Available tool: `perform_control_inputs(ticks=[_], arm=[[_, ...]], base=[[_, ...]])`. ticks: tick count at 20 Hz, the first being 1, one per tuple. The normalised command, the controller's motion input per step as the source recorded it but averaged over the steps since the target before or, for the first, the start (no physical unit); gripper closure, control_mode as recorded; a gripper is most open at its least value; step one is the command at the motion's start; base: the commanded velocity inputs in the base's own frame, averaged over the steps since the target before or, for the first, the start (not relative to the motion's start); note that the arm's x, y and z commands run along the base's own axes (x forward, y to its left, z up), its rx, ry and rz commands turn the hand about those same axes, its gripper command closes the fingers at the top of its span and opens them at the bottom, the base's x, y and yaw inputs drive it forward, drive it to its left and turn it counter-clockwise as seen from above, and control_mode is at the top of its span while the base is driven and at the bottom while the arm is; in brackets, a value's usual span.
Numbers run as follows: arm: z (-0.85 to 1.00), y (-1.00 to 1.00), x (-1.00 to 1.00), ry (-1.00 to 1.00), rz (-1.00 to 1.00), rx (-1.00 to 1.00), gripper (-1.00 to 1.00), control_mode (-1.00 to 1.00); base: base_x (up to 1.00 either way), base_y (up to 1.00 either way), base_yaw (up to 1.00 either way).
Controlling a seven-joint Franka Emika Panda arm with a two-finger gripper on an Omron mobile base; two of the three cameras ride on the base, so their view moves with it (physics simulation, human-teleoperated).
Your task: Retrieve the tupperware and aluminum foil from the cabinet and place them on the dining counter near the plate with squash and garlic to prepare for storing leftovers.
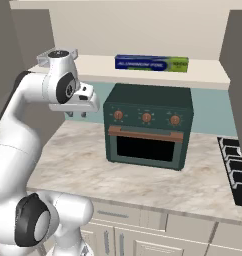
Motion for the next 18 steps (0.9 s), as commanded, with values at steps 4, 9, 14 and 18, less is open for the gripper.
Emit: perform_control_inputs(ticks=[4, 9, 14, 18], arm=[[0.14, 0.0, -0.01, -0.15, -0.06, 0.01, -1.0, -1.0], [0.6, -0.02, -0.04, -0.36, 0.0, 0.06, -1.0, -1.0], [0.43, -0.01, 0.0, -0.31, -0.01, 0.02, -1.0, -1.0], [0.38, 0.0, 0.07, -0.26, -0.14, 0.0, -1.0, -1.0]], base=[[0.0, 0.0, 0.0], [0.0, 0.0, 0.0], [0.0, 0.0, 0.0], [0.0, 0.0, 0.0]])
